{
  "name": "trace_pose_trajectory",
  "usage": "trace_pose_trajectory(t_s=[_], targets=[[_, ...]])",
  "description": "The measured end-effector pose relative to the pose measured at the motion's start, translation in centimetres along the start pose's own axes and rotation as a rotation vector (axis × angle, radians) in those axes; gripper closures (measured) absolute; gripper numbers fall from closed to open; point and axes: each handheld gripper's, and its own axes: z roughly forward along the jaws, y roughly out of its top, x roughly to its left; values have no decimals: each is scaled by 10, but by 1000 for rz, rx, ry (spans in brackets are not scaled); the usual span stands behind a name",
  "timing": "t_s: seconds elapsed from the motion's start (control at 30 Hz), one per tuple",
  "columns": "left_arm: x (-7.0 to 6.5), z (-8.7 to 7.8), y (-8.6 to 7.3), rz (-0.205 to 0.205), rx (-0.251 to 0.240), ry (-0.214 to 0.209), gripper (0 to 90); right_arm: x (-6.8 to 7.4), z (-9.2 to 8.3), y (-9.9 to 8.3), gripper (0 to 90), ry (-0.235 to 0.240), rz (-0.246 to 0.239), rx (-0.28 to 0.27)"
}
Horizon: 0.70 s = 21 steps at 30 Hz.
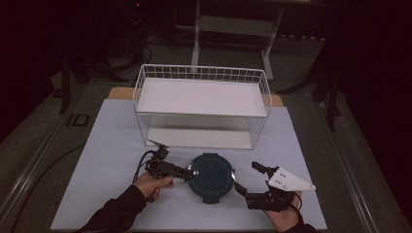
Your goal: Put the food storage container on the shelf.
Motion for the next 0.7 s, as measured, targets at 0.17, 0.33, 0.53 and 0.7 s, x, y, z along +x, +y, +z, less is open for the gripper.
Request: trace_pose_trajectory(t_s=[0.17,0.33,0.53,0.7], targets=[[-5,-1,-1,40,-4,22,521,-2,3,-2,150,11,19,24],[-9,-2,-3,78,-8,28,530,-12,10,-6,210,29,98,71],[-16,-4,-9,160,-27,41,531,-32,25,-19,257,86,280,165],[-20,-5,-13,204,-32,54,533,-45,38,-30,339,153,446,235]])
